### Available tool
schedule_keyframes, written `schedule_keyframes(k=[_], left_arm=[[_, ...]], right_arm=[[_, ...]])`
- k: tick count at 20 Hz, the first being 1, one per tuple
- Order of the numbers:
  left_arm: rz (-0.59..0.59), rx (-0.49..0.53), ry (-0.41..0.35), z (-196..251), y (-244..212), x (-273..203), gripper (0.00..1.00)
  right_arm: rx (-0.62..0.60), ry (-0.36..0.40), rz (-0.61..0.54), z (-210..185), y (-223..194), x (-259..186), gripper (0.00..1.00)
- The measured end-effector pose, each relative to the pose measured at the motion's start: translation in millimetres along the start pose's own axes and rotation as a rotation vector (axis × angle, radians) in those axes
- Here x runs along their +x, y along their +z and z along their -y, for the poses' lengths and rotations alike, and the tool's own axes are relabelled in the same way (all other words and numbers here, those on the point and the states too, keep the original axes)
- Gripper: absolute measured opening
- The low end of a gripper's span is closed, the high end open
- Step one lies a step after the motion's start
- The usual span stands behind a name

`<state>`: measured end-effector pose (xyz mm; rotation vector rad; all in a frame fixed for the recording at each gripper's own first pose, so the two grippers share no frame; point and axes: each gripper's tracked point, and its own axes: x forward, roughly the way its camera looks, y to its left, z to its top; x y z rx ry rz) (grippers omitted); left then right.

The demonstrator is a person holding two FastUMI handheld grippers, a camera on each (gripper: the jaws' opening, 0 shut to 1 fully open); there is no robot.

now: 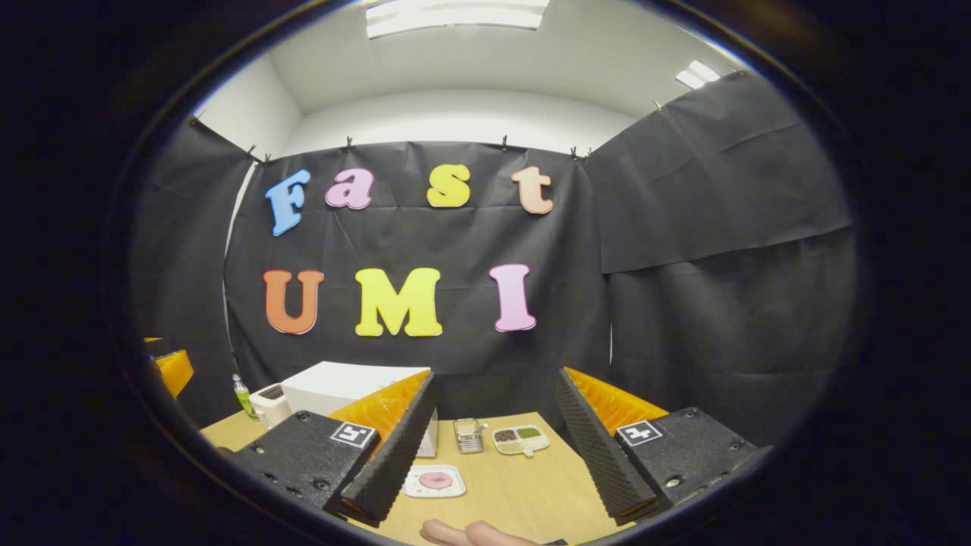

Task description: Open the microwave oven with the left hand, put the food in, and close the microwave oven.

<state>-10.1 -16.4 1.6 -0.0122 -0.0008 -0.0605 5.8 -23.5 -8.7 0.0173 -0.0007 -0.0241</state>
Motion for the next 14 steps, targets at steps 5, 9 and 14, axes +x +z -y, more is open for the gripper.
schedule_keyframes(k=[5,9,14], left_arm=[[0.013,-0.012,0.006,-0.2,-3.7,6.4,0.95],[0.037,-0.027,0.012,1.9,-6.8,22.4,0.95],[0.021,-0.067,0.013,13.0,-27.6,64.0,0.94]], right_arm=[[0.005,0.012,-0.004,2.8,-4.8,5.1,1.00],[0.025,0.040,0.019,4.1,-4.2,7.0,0.91],[0.036,0.071,0.043,5.0,-4.5,14.2,1.00]])
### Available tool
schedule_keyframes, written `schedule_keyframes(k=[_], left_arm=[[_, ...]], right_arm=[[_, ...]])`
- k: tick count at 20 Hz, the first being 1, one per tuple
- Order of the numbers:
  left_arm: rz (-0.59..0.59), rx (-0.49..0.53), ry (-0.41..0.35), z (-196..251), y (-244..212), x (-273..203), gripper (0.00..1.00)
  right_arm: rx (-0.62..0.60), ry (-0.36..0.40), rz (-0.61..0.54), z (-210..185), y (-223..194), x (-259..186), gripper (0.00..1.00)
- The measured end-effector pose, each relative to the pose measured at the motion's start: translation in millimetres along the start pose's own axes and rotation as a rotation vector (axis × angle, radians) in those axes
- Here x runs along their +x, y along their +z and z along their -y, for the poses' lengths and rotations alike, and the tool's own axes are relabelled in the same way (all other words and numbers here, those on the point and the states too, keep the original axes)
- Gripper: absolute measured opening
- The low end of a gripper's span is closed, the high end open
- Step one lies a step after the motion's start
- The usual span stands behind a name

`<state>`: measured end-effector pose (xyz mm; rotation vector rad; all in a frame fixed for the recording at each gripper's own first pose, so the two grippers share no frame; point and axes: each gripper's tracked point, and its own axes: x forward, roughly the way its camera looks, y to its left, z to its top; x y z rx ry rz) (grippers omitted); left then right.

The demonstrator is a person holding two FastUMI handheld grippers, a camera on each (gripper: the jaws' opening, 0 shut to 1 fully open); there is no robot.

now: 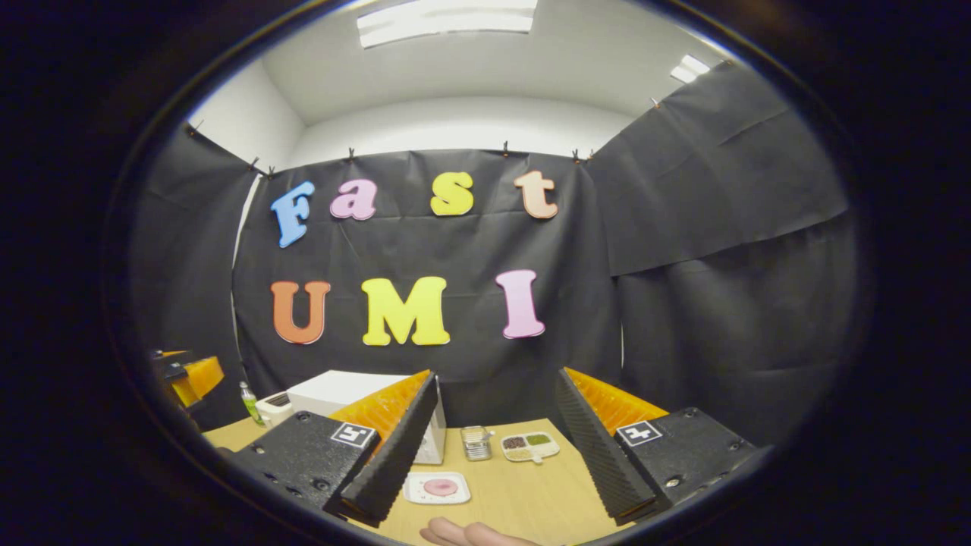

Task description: Open the microwave oven with the left hand, put the food in, and close the microwave oven.

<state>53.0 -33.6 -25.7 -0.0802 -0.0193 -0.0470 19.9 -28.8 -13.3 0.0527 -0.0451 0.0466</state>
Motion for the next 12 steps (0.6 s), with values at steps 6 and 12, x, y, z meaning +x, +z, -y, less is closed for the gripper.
schedule_keyframes(k=[6,12], left_arm=[[-0.055,-0.007,-0.017,30.7,-58.5,75.4,0.94],[-0.087,0.049,-0.091,76.9,-134.7,152.2,0.94]], right_arm=[[0.014,0.004,-0.007,18.0,-14.1,14.0,0.91],[0.008,-0.033,-0.015,40.1,-22.9,38.0,0.91]])
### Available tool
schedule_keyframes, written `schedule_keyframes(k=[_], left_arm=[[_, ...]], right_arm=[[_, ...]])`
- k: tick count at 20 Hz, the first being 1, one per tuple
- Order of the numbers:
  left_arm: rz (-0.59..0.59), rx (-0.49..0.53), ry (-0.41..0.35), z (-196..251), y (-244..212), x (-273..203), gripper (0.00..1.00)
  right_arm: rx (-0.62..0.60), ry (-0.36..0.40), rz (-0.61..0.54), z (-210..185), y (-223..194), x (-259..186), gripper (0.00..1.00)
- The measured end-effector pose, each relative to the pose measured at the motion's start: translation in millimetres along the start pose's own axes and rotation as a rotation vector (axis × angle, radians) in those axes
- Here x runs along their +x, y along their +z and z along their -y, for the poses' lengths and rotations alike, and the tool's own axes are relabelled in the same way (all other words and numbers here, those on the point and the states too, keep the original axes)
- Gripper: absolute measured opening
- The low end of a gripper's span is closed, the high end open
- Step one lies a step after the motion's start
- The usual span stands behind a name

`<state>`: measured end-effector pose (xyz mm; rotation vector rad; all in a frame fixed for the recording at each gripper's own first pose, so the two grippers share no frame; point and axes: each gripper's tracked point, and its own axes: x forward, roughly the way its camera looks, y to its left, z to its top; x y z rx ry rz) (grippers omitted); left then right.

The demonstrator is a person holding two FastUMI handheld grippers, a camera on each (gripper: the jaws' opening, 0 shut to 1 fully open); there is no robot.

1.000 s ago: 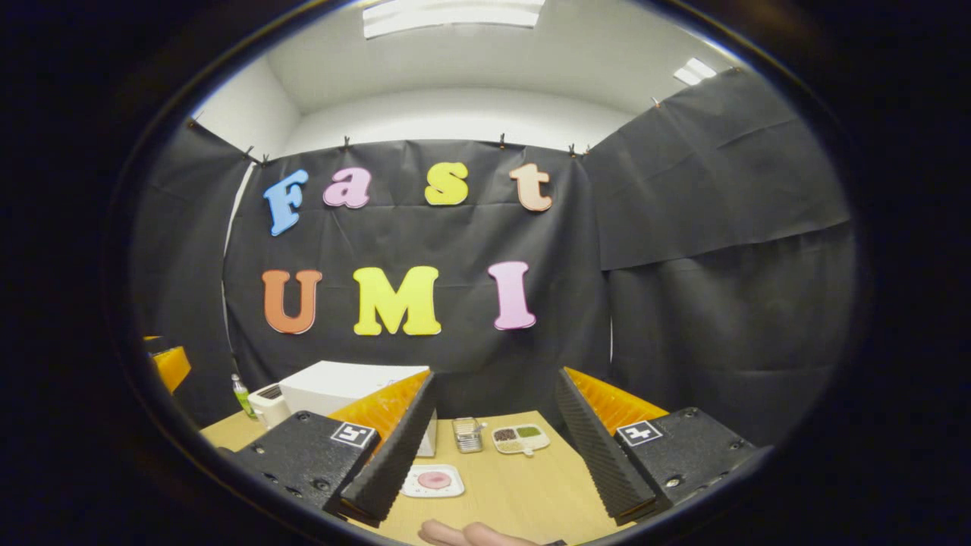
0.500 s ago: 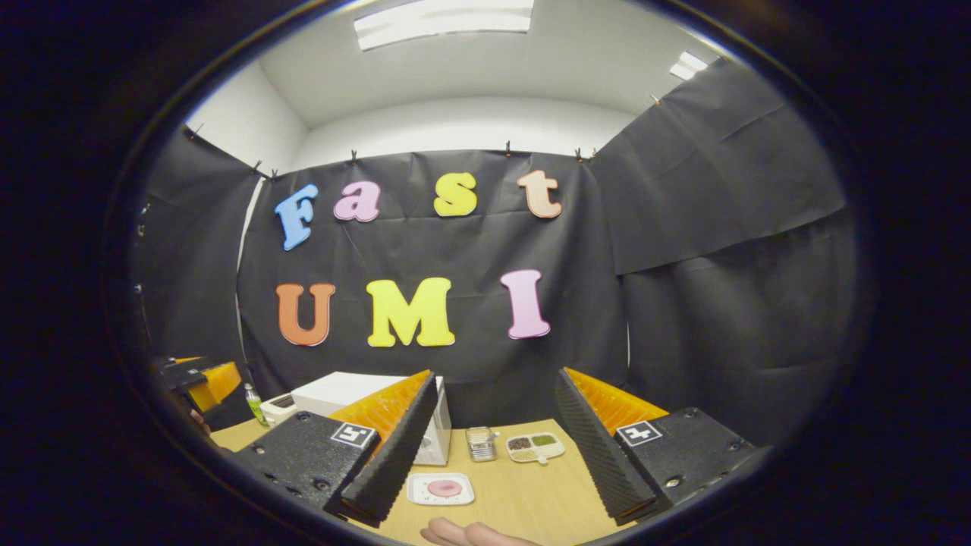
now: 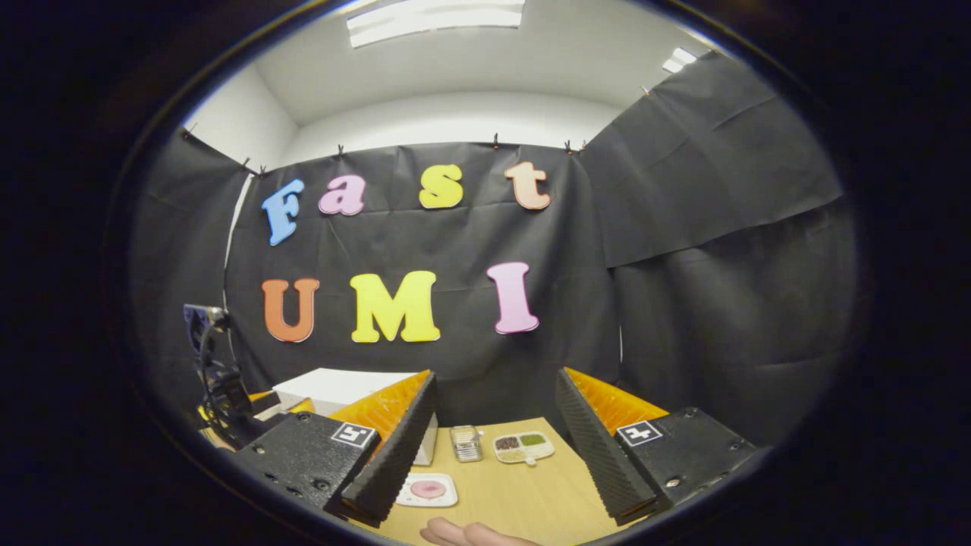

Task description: Open the microwave oven with the left hand, put the food in, and close the microwave oven.

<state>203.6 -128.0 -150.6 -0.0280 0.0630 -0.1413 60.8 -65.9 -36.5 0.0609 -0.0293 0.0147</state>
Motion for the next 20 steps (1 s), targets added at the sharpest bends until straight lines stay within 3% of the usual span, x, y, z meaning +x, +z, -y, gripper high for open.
schedule_keyframes(k=[1,2,3,4,5,11,12,13,14,15,16,17,18,20], left_arm=[[-0.015,-0.003,-0.018,7.8,-13.7,12.4,0.94],[-0.032,-0.010,-0.037,15.9,-27.7,24.0,0.94],[-0.043,-0.012,-0.040,19.9,-40.1,36.0,0.93],[-0.062,-0.019,-0.050,23.1,-54.0,48.3,0.93],[-0.078,-0.031,-0.063,29.1,-69.4,58.4,0.93],[-0.119,0.035,-0.015,27.7,-134.2,115.5,0.94],[-0.108,0.045,-0.004,25.9,-137.8,121.1,0.93],[-0.101,0.043,-0.011,28.9,-140.5,124.2,0.93],[-0.084,0.043,-0.024,33.3,-140.5,130.1,0.81],[-0.073,0.048,-0.028,34.7,-138.7,134.6,0.90],[-0.081,0.049,-0.028,33.1,-142.6,138.7,0.79],[-0.102,0.039,-0.016,30.6,-147.4,141.4,0.75],[-0.096,0.013,0.000,27.5,-146.6,142.1,0.74],[-0.085,-0.043,0.002,30.7,-145.1,146.7,0.67]], right_arm=[[-0.003,-0.001,-0.007,1.6,-2.9,4.8,1.00],[-0.009,-0.004,-0.016,3.9,-7.2,9.9,0.91],[-0.015,-0.005,-0.029,5.4,-10.3,14.1,1.00],[-0.015,-0.005,-0.037,6.2,-12.8,17.7,0.91],[-0.012,0.004,-0.035,5.0,-11.8,20.5,1.00],[-0.014,0.012,0.005,8.2,-10.0,27.3,1.00],[-0.020,0.016,0.010,8.6,-12.2,27.2,0.91],[-0.024,0.016,0.013,10.2,-14.1,27.0,0.91],[-0.027,0.014,0.018,12.2,-15.9,27.0,0.91],[-0.030,0.013,0.019,12.9,-18.5,27.7,0.91],[-0.033,0.010,0.017,14.1,-22.5,29.3,0.91],[-0.035,0.009,0.015,14.0,-25.2,30.8,1.00],[-0.037,0.009,0.018,14.4,-26.2,32.0,0.91],[-0.035,0.003,0.033,17.2,-25.1,35.0,0.91]])
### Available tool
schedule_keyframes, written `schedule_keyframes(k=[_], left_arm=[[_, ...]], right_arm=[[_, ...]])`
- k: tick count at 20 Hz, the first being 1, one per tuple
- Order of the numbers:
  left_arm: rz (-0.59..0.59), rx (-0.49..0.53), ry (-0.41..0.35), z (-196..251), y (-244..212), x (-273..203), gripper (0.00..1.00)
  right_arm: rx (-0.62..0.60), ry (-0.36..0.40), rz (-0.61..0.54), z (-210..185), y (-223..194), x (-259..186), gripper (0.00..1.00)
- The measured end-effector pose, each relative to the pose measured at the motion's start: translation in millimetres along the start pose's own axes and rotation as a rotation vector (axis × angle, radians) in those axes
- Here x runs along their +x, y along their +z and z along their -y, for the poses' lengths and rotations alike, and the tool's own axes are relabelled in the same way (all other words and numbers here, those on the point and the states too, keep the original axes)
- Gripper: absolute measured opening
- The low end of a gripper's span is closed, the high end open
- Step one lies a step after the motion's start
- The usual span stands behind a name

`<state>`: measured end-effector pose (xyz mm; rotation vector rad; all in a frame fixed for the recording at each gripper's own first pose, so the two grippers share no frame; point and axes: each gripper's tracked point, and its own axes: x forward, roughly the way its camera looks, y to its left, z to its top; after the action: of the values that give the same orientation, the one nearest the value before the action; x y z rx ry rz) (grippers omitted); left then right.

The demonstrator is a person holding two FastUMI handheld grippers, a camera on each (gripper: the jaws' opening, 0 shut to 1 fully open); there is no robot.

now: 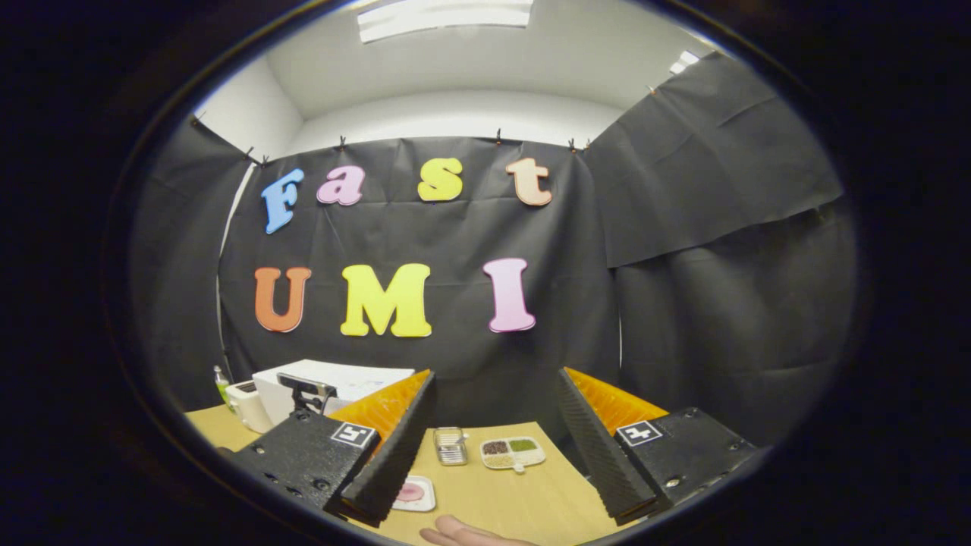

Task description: Open the microwave oven with the left hand, put the food in, and close the microwave oven.

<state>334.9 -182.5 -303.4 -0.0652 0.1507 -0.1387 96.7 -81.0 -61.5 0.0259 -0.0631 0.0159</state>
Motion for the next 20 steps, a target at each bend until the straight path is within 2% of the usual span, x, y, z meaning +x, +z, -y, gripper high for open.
schedule_keyframes(k=[1,2,3,4,5,6,7,9,10,12,13,15,16,17,20], left_arm=[[0.003,0.013,0.004,-0.4,1.9,-3.5,0.66],[0.008,0.034,0.003,0.9,2.9,-4.8,0.64],[0.012,0.051,-0.008,3.4,3.3,-3.6,0.61],[0.010,0.050,-0.010,6.4,1.2,-2.6,0.34],[0.001,0.034,-0.017,7.9,0.8,-4.9,0.35],[-0.011,0.020,-0.014,7.7,1.0,-2.8,0.24],[-0.023,0.007,-0.014,6.6,0.1,-3.7,0.24],[-0.023,0.002,-0.002,8.1,-0.1,-3.6,0.24],[-0.009,0.035,0.005,7.9,1.6,-8.1,0.12],[-0.012,0.048,0.007,6.2,1.8,-6.7,0.11],[-0.021,0.027,-0.003,6.4,-0.5,-6.1,0.11],[-0.030,0.001,-0.016,8.4,-0.5,-8.9,0.11],[-0.026,0.012,-0.014,8.5,1.1,-9.4,0.11],[-0.022,0.006,-0.010,7.3,0.9,-10.2,0.11],[-0.013,0.019,-0.004,8.9,1.8,-13.8,0.11]], right_arm=[[-0.001,-0.002,0.009,0.7,0.4,1.0,1.00],[-0.003,-0.004,0.012,1.4,-3.6,1.2,0.91],[-0.006,0.000,0.006,1.3,-7.6,0.7,0.91],[-0.007,0.005,-0.002,1.2,-12.8,-0.1,1.00],[-0.008,0.005,-0.010,2.2,-17.7,0.0,1.00],[-0.008,-0.004,-0.016,6.2,-23.5,0.8,1.00],[-0.007,-0.015,-0.023,10.1,-27.8,1.2,0.91],[0.008,-0.031,-0.025,16.6,-31.6,0.2,0.91],[0.012,-0.035,-0.027,17.6,-33.8,-0.2,1.00],[0.007,-0.043,-0.025,21.3,-35.3,0.4,1.00],[0.003,-0.044,-0.022,22.0,-34.6,-0.1,0.91],[0.006,-0.035,-0.014,20.0,-31.6,-1.7,0.91],[0.006,-0.032,-0.008,19.8,-31.0,-2.3,1.00],[0.005,-0.031,-0.003,20.5,-29.6,-3.3,0.91],[0.005,-0.026,0.011,20.7,-26.4,-6.4,0.91]])
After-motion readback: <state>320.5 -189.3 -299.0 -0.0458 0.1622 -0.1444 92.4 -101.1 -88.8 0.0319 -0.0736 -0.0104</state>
